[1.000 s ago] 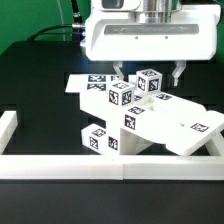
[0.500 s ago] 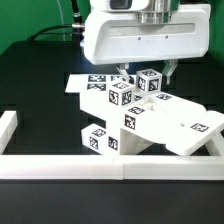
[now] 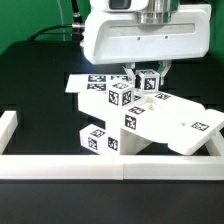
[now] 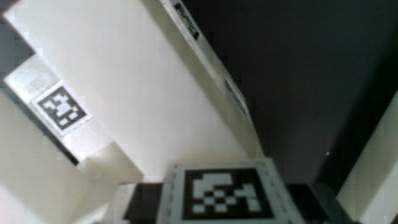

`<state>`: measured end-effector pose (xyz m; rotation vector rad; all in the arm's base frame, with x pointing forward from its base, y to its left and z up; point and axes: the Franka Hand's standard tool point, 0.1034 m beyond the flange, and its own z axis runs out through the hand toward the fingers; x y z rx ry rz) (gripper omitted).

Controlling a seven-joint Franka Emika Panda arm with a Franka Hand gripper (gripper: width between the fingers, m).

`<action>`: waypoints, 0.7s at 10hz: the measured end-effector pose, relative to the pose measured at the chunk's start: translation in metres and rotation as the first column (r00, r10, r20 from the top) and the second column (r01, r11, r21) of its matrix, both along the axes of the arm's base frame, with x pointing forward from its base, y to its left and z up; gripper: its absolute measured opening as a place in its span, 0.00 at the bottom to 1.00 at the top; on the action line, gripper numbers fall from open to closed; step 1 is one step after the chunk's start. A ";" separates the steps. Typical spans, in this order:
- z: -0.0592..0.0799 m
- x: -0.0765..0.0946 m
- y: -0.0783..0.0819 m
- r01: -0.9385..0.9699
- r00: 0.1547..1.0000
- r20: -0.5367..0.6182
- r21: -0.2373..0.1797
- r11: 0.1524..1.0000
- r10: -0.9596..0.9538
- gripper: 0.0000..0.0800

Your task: Assemble chair

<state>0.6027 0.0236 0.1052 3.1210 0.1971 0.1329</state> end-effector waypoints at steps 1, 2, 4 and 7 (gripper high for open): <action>0.000 0.000 0.000 0.068 0.998 0.000 0.006 0.998 -0.068 0.34; 0.000 0.000 0.000 0.123 0.992 0.000 0.011 0.992 -0.123 0.34; 0.000 0.000 0.001 0.266 0.964 -0.002 0.025 0.964 -0.266 0.34; -0.001 0.000 0.002 0.447 0.894 -0.010 0.045 0.893 -0.447 0.34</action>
Offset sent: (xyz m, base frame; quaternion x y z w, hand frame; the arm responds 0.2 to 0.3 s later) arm 0.0000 0.0000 0.0000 0.0000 0.0000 0.1938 0.9810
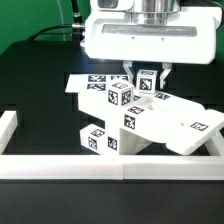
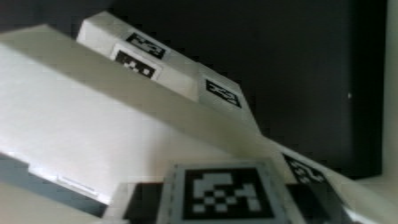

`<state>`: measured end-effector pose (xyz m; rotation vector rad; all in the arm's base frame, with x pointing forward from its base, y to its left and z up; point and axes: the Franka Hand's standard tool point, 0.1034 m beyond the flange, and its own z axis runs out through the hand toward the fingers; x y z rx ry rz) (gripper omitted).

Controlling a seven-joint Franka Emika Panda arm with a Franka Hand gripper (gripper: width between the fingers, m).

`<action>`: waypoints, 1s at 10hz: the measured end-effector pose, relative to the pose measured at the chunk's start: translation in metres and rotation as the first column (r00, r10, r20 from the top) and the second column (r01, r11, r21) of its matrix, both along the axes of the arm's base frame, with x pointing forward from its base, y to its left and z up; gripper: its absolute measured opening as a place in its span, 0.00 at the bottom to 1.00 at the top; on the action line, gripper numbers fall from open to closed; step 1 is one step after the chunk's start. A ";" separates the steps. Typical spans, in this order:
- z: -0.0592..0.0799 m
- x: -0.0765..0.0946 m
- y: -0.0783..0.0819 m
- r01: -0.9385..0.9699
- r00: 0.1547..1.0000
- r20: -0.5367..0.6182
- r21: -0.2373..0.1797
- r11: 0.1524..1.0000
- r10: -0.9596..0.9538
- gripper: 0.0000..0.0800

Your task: Assemble chair

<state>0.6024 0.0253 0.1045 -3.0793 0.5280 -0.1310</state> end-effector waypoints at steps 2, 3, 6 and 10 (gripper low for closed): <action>0.000 0.000 0.001 0.125 0.992 -0.001 0.013 0.992 -0.125 0.34; 0.000 0.000 0.001 0.197 0.980 -0.002 0.020 0.980 -0.197 0.34; 0.000 0.000 0.003 0.375 0.927 -0.010 0.044 0.926 -0.375 0.34; 0.000 0.000 0.006 0.587 0.810 -0.031 0.075 0.806 -0.586 0.34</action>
Offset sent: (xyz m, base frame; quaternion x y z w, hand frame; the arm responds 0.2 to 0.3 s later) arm 0.0000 0.0000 0.0000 0.0000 0.0000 0.1938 0.9810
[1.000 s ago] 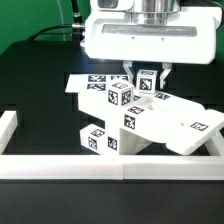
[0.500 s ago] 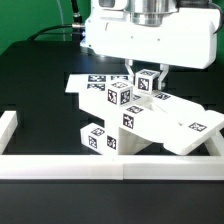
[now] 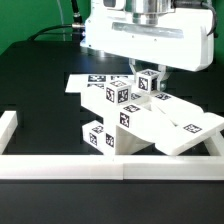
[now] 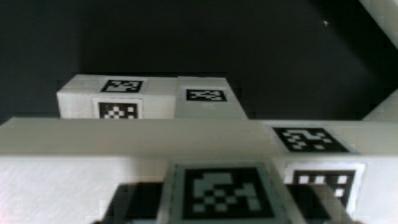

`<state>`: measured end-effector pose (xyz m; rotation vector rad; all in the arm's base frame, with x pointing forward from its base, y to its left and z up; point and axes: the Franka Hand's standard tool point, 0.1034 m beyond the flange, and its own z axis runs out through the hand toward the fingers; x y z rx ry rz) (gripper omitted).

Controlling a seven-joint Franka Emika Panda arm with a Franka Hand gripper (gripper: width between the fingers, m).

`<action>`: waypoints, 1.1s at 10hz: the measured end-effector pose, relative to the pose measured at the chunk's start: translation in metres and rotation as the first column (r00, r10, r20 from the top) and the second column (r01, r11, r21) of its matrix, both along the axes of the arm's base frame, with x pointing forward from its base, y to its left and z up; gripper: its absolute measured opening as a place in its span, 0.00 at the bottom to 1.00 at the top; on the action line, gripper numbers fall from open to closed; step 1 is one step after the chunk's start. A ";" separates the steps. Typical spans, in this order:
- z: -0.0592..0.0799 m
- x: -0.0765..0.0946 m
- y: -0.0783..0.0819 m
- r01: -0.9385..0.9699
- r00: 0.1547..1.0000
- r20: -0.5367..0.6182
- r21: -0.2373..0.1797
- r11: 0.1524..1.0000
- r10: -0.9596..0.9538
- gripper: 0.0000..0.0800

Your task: Assemble chair

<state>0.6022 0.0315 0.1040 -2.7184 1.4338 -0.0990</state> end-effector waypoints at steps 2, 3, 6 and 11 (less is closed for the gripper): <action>0.000 0.000 0.001 0.078 0.997 -0.002 0.010 0.997 -0.078 0.34; 0.000 0.000 0.002 0.128 0.992 -0.004 0.020 0.992 -0.128 0.34; -0.001 -0.001 0.003 0.073 0.997 -0.013 0.017 0.997 -0.072 0.60; 0.001 -0.001 0.003 -0.303 0.953 -0.015 -0.017 0.953 0.303 0.81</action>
Offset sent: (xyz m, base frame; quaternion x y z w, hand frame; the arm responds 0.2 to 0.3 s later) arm 0.0000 0.0000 0.0000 0.0000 0.0000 0.0650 0.9979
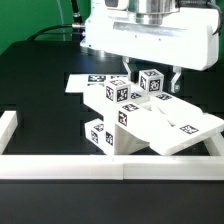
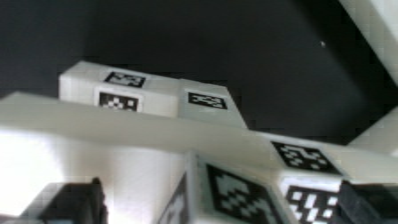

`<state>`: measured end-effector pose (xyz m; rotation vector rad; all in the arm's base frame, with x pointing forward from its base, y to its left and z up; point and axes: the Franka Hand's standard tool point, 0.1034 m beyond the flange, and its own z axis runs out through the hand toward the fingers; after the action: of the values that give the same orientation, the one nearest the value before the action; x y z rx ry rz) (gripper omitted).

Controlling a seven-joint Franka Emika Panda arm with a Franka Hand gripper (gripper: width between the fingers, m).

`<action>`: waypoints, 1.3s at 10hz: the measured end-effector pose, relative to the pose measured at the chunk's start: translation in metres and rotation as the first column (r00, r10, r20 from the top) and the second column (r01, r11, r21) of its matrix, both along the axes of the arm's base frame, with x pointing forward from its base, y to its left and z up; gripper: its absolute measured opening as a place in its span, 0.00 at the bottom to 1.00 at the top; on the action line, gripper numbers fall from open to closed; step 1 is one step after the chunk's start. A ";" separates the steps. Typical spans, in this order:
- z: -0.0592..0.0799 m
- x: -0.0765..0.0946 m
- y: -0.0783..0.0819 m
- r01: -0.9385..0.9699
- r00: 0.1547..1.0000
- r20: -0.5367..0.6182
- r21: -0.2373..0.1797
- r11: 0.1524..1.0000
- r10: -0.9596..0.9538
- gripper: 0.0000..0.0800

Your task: Assemble chair

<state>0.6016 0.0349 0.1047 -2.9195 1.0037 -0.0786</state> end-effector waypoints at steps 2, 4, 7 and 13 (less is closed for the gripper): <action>0.000 0.000 0.001 -0.127 0.992 0.004 -0.009 0.992 0.127 0.81; 0.000 0.000 0.000 -0.261 0.965 0.007 -0.019 0.965 0.261 0.81; 0.000 0.001 -0.002 -0.473 0.880 0.006 -0.060 0.879 0.474 0.81; 0.000 0.002 -0.006 -0.710 0.702 -0.007 -0.081 0.700 0.712 0.67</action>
Offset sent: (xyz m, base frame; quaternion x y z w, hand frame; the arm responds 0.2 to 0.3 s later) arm 0.0006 -0.0005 0.0004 -0.0010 0.0017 -0.2000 0.9798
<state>0.6032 0.0286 0.1048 -3.1289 -0.2081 -0.1186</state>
